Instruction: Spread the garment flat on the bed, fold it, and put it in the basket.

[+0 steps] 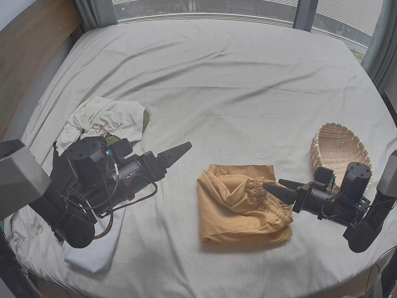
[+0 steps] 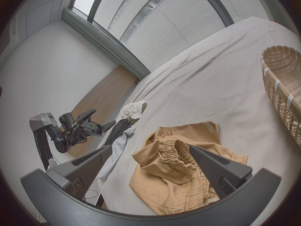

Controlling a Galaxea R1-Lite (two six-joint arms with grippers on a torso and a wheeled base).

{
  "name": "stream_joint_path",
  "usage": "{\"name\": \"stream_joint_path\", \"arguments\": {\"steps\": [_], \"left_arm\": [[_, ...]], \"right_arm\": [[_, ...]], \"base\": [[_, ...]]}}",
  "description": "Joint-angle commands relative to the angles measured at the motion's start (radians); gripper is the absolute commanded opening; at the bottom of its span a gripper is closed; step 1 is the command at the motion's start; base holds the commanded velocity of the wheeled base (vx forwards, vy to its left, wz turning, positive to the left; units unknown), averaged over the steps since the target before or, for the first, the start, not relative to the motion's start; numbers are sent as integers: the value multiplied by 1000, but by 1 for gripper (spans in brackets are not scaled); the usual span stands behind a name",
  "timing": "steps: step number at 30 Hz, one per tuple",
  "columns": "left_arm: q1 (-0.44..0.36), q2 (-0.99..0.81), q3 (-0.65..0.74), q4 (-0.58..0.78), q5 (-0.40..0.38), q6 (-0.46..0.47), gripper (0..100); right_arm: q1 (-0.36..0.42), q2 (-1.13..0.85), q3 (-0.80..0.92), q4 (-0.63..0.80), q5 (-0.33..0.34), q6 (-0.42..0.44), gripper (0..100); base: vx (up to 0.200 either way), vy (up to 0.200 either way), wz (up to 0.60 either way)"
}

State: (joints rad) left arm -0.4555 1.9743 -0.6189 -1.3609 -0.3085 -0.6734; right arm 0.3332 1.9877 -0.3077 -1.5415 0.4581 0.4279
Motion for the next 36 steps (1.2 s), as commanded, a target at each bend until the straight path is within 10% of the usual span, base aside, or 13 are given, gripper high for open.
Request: {"name": "stream_joint_path", "arguments": {"steps": [1, 21, 22, 36], "left_arm": [[3, 0, 10, -1, -1, -2, 100], [0, 15, 31, -75, -6, -6, 100], [0, 15, 31, -75, -6, -6, 100], [0, 46, 33, -109, -4, -8, 100]], "right_arm": [[6, 39, -2, 0, 1, -1, 100], [44, 165, -139, 1, -26, -11, 100], [47, 165, -139, 1, -27, -11, 0], [38, 129, -123, 1, -84, -38, 0]], "base": [[0, 0, 0], [0, 0, 0], [0, 0, 0], [0, 0, 0]]}}
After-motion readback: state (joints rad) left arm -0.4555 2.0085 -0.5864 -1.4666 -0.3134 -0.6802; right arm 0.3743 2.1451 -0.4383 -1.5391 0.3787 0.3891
